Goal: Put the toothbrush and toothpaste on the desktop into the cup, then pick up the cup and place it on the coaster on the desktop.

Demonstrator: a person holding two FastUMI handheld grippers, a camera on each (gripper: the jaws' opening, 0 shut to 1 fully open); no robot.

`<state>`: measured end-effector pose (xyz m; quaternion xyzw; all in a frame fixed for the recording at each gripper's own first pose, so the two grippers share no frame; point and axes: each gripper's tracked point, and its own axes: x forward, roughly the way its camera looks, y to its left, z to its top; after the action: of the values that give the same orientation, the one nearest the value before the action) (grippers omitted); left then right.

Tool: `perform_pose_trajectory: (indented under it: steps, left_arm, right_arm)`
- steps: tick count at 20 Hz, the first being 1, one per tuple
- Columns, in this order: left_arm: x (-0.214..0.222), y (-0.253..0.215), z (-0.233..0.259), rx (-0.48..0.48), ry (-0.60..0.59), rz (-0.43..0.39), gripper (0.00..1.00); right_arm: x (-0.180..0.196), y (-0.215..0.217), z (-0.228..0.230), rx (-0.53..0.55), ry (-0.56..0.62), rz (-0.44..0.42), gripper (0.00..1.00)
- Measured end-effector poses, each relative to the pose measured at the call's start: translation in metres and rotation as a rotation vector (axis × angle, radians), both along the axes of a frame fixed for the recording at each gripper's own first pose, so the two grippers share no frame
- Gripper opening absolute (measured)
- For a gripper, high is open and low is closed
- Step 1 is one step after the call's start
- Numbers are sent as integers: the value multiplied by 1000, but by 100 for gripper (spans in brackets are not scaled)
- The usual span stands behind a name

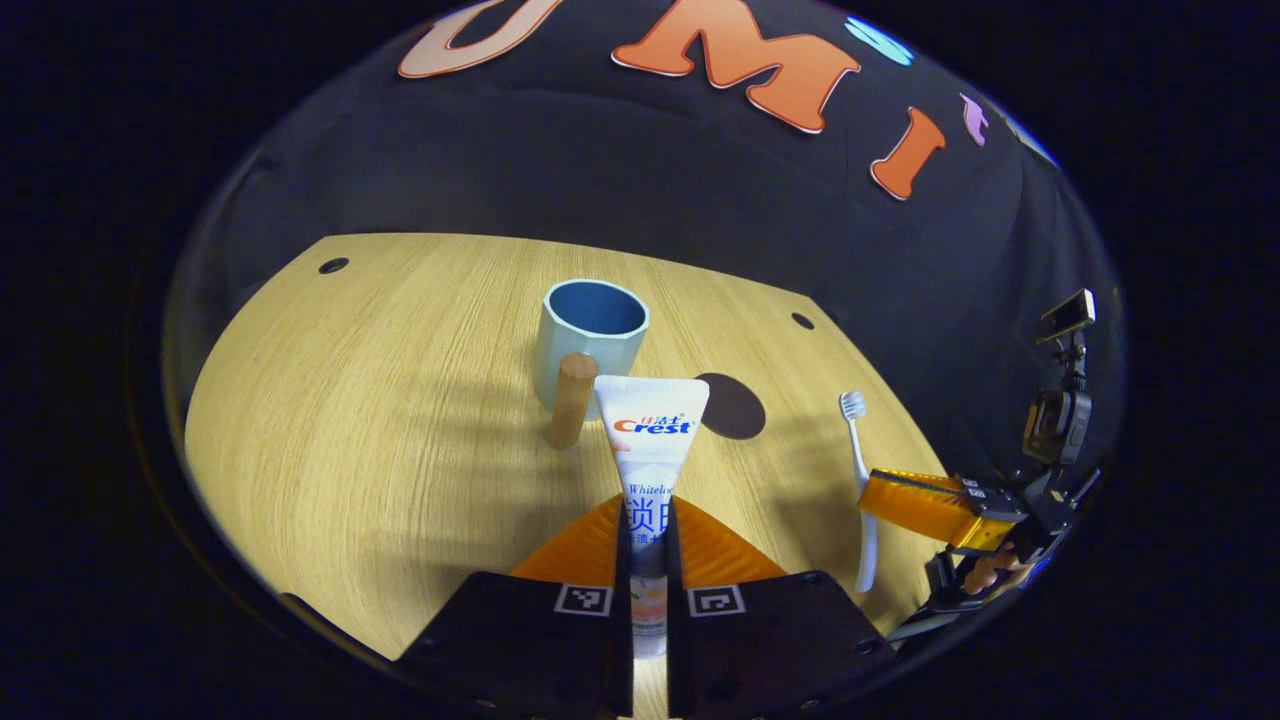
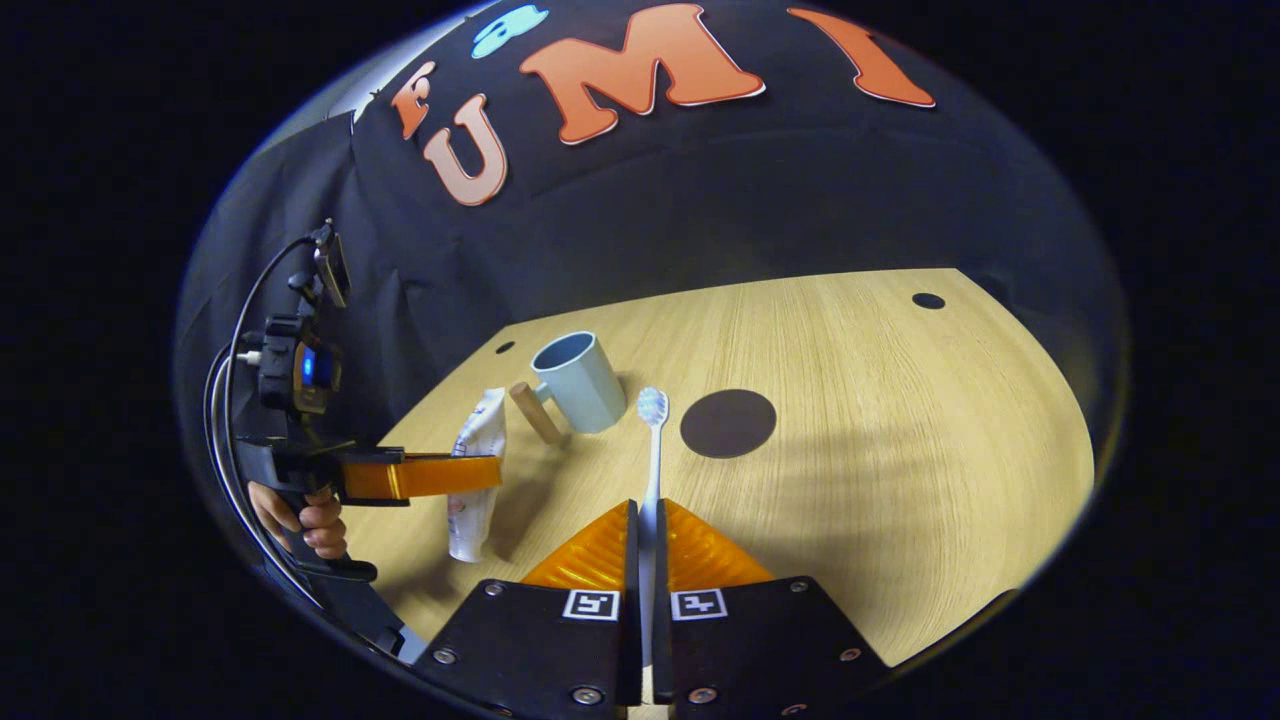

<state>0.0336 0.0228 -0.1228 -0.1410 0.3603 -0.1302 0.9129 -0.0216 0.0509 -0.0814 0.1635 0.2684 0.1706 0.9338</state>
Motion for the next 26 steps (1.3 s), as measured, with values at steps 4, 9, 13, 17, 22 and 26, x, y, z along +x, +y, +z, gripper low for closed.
perform_pose_trajectory:
  steps: [4,9,13,17,22,26]
  left_arm:
    - [8,10,12,-29,-92,33,13]
    - [25,26,31,-8,-242,72,13]
    - [37,37,45,39,-317,107,13]
    - [52,43,60,28,-374,140,13]
    - [85,57,84,-17,-476,237,13]
    - [104,71,105,-37,-566,307,13]
  right_arm:
    - [4,-5,14,9,-89,-8,5]
    - [9,-5,34,17,-203,-16,4]
    - [19,-5,51,34,-261,-23,5]
    - [28,-6,54,38,-273,-31,5]
    - [33,-6,57,34,-291,-26,4]
    - [42,-8,61,37,-306,-33,4]
